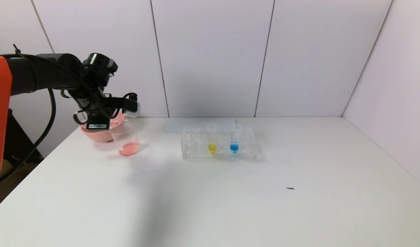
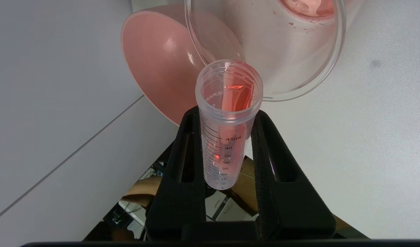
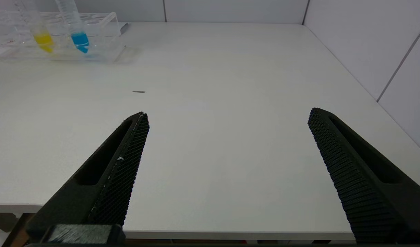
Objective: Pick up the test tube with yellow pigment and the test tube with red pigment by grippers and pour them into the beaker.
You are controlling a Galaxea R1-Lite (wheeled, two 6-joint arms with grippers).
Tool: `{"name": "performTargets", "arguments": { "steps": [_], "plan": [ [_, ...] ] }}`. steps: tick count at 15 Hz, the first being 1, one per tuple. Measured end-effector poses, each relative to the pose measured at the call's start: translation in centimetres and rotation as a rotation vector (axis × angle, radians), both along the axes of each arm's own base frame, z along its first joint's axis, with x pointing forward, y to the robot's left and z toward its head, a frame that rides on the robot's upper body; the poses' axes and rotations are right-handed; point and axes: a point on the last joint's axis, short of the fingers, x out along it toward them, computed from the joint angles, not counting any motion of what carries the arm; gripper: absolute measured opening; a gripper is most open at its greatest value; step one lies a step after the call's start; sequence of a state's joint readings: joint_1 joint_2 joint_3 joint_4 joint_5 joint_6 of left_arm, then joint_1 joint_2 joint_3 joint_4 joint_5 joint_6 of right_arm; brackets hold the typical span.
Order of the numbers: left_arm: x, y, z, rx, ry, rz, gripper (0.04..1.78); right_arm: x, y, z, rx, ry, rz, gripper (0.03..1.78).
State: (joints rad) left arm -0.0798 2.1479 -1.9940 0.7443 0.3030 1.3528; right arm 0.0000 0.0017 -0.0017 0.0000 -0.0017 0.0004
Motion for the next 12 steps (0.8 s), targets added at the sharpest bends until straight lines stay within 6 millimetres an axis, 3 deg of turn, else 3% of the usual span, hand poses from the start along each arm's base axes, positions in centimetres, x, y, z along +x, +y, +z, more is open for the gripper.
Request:
{"name": "performTargets", "arguments": {
  "steps": [12],
  "plan": [
    [-0.05,-0.35,-0.02,0.025,0.010,-0.025,0.43,0.00,0.00,0.00,0.000,0.000,0.000,1.70]
  ]
}}
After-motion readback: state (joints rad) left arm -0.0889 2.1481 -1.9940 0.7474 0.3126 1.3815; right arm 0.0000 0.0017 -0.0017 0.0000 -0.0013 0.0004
